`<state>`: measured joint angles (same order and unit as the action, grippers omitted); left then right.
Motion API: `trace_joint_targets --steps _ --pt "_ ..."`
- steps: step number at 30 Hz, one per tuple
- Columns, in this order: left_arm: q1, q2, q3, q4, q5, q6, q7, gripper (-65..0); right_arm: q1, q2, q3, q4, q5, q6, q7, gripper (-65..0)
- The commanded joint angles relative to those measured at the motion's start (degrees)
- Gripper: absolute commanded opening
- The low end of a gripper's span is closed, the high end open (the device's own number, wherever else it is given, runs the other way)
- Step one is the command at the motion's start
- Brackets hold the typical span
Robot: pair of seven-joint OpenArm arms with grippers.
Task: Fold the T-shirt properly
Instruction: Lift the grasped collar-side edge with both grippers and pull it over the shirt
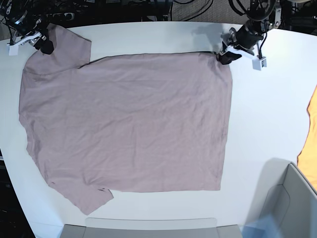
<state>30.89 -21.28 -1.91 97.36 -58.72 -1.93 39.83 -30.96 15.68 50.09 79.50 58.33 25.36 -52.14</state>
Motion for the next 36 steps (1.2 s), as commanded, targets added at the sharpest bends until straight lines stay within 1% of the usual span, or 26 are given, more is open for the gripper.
trace_joint_targets --steps 1,3,5,6,8,10,12,13,15,21,23,27,31,36 --pt "-0.70 -0.13 1.60 -1.85 1.27 1.98 2.41 -48.1 -0.64 0.19 -1.25 -0.25 -4.57 -1.67 -3.29 -38.6" --pt "-1.84 0.05 3.01 -4.57 1.27 1.98 1.97 -48.3 -0.64 0.19 -2.30 -0.25 -4.57 -1.67 -3.20 -38.9" --pt "-2.19 1.01 3.01 -5.98 1.27 1.98 1.79 -48.7 -0.64 0.10 -2.66 -0.25 -4.57 -1.67 -3.11 -41.0" --pt "-2.19 1.37 2.40 -6.15 1.27 1.98 1.79 -49.8 -0.64 0.10 -2.66 -0.25 -4.57 -1.67 -3.11 -43.0" --pt "-2.19 1.63 1.08 -6.24 1.27 1.98 1.88 -55.5 -0.64 0.19 -2.66 -0.16 -4.57 -1.67 -3.11 -48.3" --pt "-2.19 1.63 -0.33 -6.50 1.36 1.98 1.88 -64.9 -0.64 0.19 -2.30 -0.16 -4.65 -1.67 -3.11 -55.6" --pt "-2.02 1.63 -1.82 -7.21 1.36 1.98 1.97 -65.0 -0.64 0.27 -2.22 -0.16 -4.65 -1.67 -3.03 -63.0" --pt "-2.02 1.63 -2.53 -7.56 1.36 1.98 1.97 -65.0 -0.64 0.27 -2.13 -0.16 -4.65 -1.67 -3.03 -65.0" --pt "-1.84 1.63 -4.29 -7.74 1.36 1.98 2.06 -65.0 -0.82 1.06 -2.13 0.19 -4.65 -1.67 -3.03 -65.0" --pt "0.36 1.54 -10.26 -7.21 1.27 1.98 2.23 -65.0 -3.19 0.98 -2.13 7.04 -4.92 -1.67 -2.94 -65.0" --pt "0.53 1.45 -11.93 -7.21 1.27 1.98 2.58 -65.0 -4.16 0.89 -2.13 10.39 -6.41 -1.67 -2.94 -65.0" --pt "3.70 1.28 -14.48 -6.42 1.27 1.98 2.58 -65.0 -5.74 -0.08 -2.04 14.17 -9.67 -1.67 -2.94 -65.0" --pt "7.48 1.28 -17.65 -4.04 1.27 1.89 2.58 -65.0 -7.94 -1.40 1.04 16.80 -10.02 -1.58 -2.94 -65.0" --pt "12.05 1.28 -21.25 0.53 1.27 1.89 2.58 -65.0 -9.52 -1.57 3.67 20.06 -10.02 -1.58 -2.94 -65.0"
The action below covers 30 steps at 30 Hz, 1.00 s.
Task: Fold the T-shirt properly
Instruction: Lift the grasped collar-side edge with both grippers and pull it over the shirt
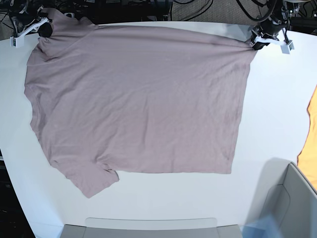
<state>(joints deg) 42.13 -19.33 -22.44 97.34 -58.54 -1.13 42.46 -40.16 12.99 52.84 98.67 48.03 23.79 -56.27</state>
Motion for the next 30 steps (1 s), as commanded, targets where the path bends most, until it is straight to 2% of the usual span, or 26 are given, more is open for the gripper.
trace_joint_targets --steps 1,9,17,22,24,30 --pt "1.43 -0.67 -1.17 1.52 1.09 1.08 -0.04 -65.0 -0.32 1.20 1.27 1.41 0.28 -0.01 1.19 -65.0" --pt "1.52 -0.49 -1.08 6.97 1.09 1.17 -0.04 -65.0 1.61 1.29 1.18 3.09 -0.16 -0.10 0.84 -65.0" --pt "-3.49 -0.49 -1.08 9.43 1.18 1.70 0.05 -65.0 5.22 1.38 1.09 6.43 -1.83 -0.19 0.67 -65.0" --pt "-9.91 -0.32 -1.26 9.08 1.18 1.70 6.20 -65.0 9.70 1.47 -0.40 6.51 -7.28 -0.19 0.67 -65.0" --pt "-12.37 -0.32 -1.26 9.08 1.27 1.70 7.78 -65.0 10.58 2.79 -2.60 6.51 -8.51 -0.19 0.67 -65.0" --pt "-17.82 -0.32 -1.34 8.90 1.36 1.78 10.16 -65.0 15.06 3.23 -6.64 6.43 -12.73 -0.19 0.67 -65.0"
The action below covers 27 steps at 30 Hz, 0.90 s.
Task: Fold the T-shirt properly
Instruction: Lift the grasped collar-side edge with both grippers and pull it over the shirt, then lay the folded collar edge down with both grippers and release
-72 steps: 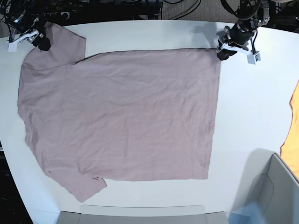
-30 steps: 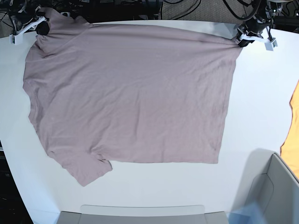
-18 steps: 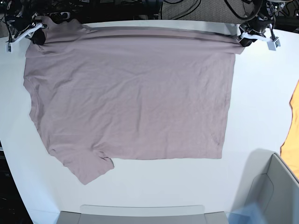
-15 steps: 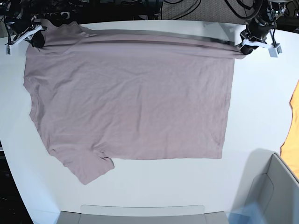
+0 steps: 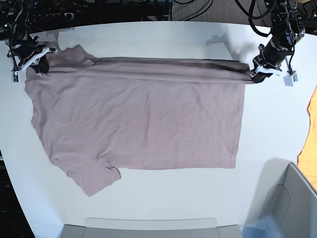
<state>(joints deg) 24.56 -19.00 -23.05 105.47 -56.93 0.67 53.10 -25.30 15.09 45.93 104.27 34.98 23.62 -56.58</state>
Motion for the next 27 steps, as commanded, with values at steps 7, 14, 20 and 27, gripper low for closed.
trace_joint_targets --steps 7,14,20,27 --pt "-5.61 -0.64 -0.20 -5.21 -0.26 -0.01 -0.31 -65.0 6.09 1.13 -4.92 0.48 -6.19 -0.01 0.97 -65.0" --pt "-10.18 -1.00 -0.12 -8.72 -0.26 -0.01 -0.31 -65.0 12.60 0.86 -9.93 -2.25 -11.82 -0.01 0.97 -65.0" --pt "-14.40 -1.00 3.31 -11.18 4.40 -0.01 -0.31 -65.0 17.61 1.13 -11.69 -9.10 -13.66 -0.01 1.24 -65.0" --pt "-18.97 -0.64 6.21 -11.54 12.49 -0.01 -0.31 -65.0 22.79 2.09 -13.62 -14.20 -13.66 -0.01 1.32 -65.0"
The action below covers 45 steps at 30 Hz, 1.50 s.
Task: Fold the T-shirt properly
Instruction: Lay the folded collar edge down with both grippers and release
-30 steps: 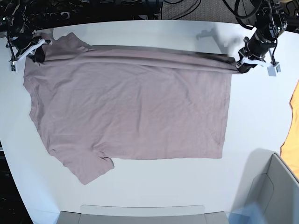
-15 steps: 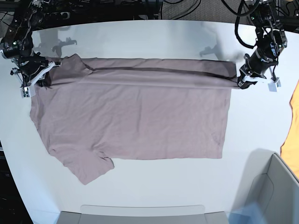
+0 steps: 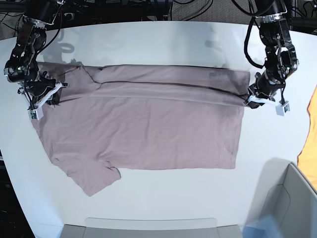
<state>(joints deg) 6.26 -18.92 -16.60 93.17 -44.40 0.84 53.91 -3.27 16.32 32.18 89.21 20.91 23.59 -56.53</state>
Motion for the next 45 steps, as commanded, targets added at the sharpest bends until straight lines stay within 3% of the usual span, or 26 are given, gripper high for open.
trace_joint_targets --steps 1,11,19,21,25,29,35,43,45 --pt "-1.21 -0.73 -0.23 0.24 -0.04 -0.18 -1.12 -65.0 1.55 1.22 -0.05 0.33 0.32 0.01 1.28 -65.0" --pt "-6.75 -0.82 -0.23 -7.49 -0.04 -0.18 -1.12 -65.0 9.64 1.93 -0.40 -7.41 -2.14 0.01 1.37 -65.0" --pt "-7.71 -0.91 -0.23 -8.29 -0.04 -0.18 -1.12 -65.0 11.58 2.89 -7.79 -10.84 -3.81 0.01 1.46 -65.0" --pt "-7.45 -0.99 -0.41 -7.93 -0.04 -0.18 -1.12 -63.5 11.49 2.80 -7.79 -10.75 -3.72 0.01 1.46 -58.0" --pt "-6.92 -1.17 -0.76 -5.47 -0.13 -0.18 -1.12 -52.7 11.22 2.89 -7.61 -8.81 -3.63 0.10 1.46 -41.4" --pt "-4.81 -1.26 -2.26 -1.52 -0.13 -0.18 -1.12 -54.0 9.82 3.07 -7.53 -2.40 -3.63 0.10 1.46 -36.0" --pt "-1.56 -0.73 -1.47 2.88 -0.13 -0.53 -1.12 -64.8 3.84 2.63 -4.80 7.27 -3.72 0.01 1.02 -38.6" --pt "-1.56 -1.08 9.52 2.70 0.14 -0.53 -2.00 -65.0 -2.05 1.40 -1.81 7.10 -3.72 0.01 1.37 -65.0" --pt "-1.82 -0.91 11.37 2.62 2.34 -0.53 -2.00 -65.0 -1.88 1.57 -1.72 5.52 -3.81 0.01 1.46 -65.0"
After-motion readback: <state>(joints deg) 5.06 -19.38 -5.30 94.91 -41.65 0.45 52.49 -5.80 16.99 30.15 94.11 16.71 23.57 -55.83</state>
